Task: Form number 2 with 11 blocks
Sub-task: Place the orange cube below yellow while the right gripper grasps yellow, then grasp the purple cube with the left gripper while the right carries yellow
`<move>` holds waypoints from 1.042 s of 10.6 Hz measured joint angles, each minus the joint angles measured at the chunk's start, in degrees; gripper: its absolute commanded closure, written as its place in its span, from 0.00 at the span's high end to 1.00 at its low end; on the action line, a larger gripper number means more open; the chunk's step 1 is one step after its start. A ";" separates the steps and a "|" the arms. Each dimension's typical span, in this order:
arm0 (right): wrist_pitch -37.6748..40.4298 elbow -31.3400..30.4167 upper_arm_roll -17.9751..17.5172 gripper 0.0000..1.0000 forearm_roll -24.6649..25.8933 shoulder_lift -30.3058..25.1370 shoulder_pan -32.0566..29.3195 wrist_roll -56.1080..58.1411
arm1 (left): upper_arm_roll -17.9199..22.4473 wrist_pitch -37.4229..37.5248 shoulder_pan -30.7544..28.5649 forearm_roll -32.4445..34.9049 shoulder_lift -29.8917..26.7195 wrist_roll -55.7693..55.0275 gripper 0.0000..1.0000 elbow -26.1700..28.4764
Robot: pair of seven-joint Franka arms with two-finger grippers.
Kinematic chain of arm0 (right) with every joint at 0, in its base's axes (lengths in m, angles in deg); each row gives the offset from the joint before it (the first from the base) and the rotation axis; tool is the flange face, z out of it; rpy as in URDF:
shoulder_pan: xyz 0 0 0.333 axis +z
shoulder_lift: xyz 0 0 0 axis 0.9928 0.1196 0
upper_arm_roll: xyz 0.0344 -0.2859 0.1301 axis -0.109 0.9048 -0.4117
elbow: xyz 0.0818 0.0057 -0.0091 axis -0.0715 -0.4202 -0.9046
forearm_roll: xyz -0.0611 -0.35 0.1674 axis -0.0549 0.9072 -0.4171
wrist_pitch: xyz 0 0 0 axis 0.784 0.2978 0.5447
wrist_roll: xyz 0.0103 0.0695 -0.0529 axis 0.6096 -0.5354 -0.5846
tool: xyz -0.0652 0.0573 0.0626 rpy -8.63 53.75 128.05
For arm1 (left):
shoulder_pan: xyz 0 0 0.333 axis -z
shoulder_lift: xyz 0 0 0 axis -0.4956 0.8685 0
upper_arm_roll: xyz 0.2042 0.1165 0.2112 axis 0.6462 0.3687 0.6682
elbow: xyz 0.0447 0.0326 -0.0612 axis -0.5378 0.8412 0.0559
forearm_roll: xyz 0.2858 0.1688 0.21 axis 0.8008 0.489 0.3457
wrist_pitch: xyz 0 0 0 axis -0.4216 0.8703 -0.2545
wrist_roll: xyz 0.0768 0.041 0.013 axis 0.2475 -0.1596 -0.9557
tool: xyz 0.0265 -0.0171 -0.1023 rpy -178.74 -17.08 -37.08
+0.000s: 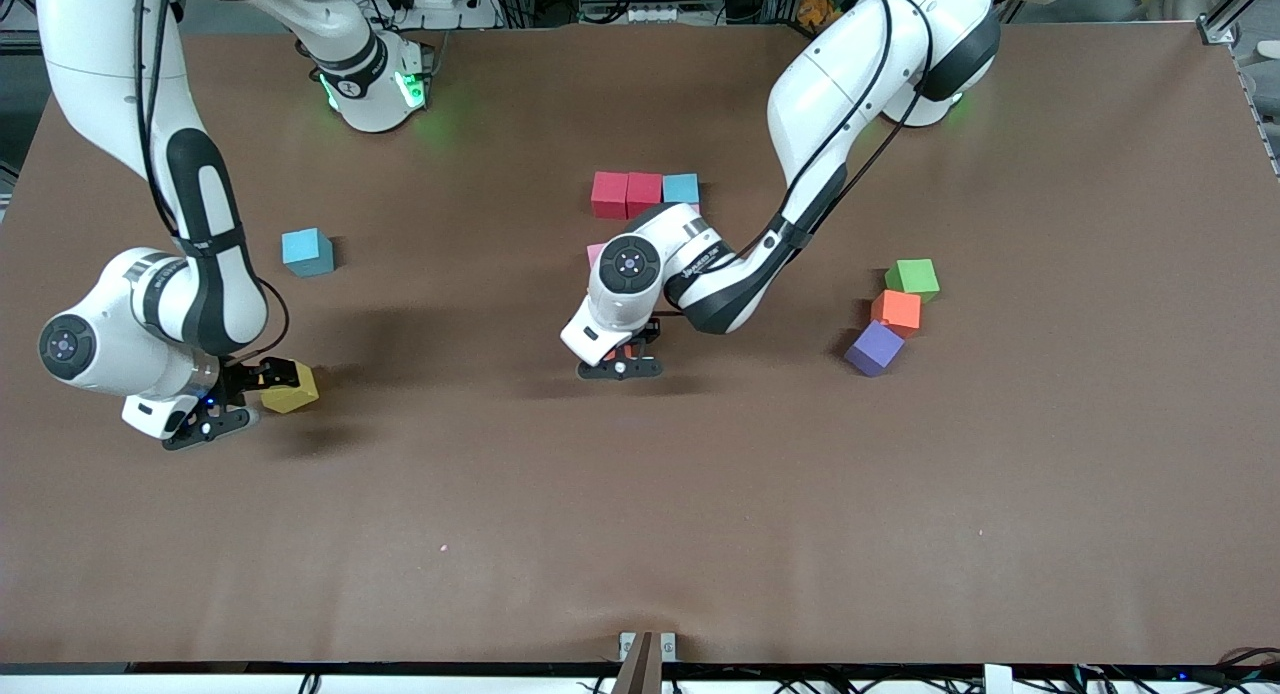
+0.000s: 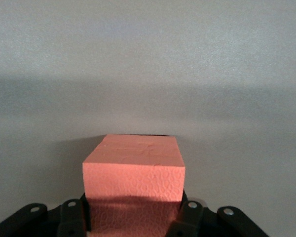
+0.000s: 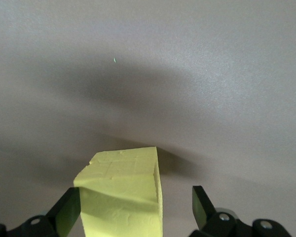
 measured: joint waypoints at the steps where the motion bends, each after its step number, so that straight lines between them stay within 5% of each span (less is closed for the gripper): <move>1: -1.72 -0.97 -0.33 1.00 0.00 -0.01 0.23 0.00 | 0.15 -0.13 0.19 0.00 0.02 -0.15 1.00 -0.06; 7: -2.87 -2.21 -0.51 1.00 0.00 -0.22 0.78 0.00 | 0.72 0.45 0.63 0.00 -0.16 -0.17 1.00 -0.88; 11: 0.77 -0.16 -0.33 1.00 -0.03 -1.16 0.69 0.00 | 1.32 10.57 -1.84 0.00 -7.23 -0.17 1.00 -2.17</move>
